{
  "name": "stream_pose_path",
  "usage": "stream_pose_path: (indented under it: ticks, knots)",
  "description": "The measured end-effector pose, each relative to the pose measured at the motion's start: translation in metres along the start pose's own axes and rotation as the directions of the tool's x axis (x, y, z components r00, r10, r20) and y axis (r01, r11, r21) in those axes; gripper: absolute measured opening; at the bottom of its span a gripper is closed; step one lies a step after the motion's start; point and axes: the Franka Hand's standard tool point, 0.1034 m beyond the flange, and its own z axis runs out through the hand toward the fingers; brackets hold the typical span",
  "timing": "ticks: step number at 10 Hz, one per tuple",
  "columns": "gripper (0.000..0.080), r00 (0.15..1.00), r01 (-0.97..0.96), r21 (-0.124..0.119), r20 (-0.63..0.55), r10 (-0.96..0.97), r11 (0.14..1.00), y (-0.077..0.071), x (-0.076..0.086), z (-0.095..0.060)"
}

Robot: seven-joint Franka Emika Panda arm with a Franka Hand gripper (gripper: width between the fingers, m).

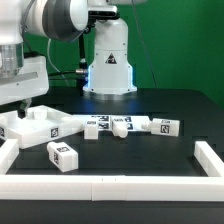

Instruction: Assemble one leg

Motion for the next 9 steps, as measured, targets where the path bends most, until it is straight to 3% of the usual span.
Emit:
stream_pose_path:
  ticks: [1,3,5,6,7,8,9]
  knots:
    - [0.0649,1.000,0.003,0.005,0.009,-0.003,1.000,-0.0006,0.0000,0.0105]
    - [0.0649,1.000,0.007,0.002,0.010,-0.007,1.000,-0.0012,0.0014,0.0131]
    - [0.0386,1.000,0.007,0.004,0.011,-0.007,1.000,-0.0019,0.0010,0.0143]
    - [0.0386,1.000,0.007,0.004,0.011,-0.007,1.000,-0.0020,0.0009,0.0143]
    - [0.0204,1.000,0.007,0.004,0.011,-0.007,1.000,-0.0021,0.0009,0.0145]
    - [0.0079,1.000,0.007,0.005,0.011,-0.007,1.000,-0.0022,0.0008,0.0147]
    - [0.0079,1.000,0.007,0.005,0.012,-0.007,1.000,-0.0022,0.0008,0.0147]
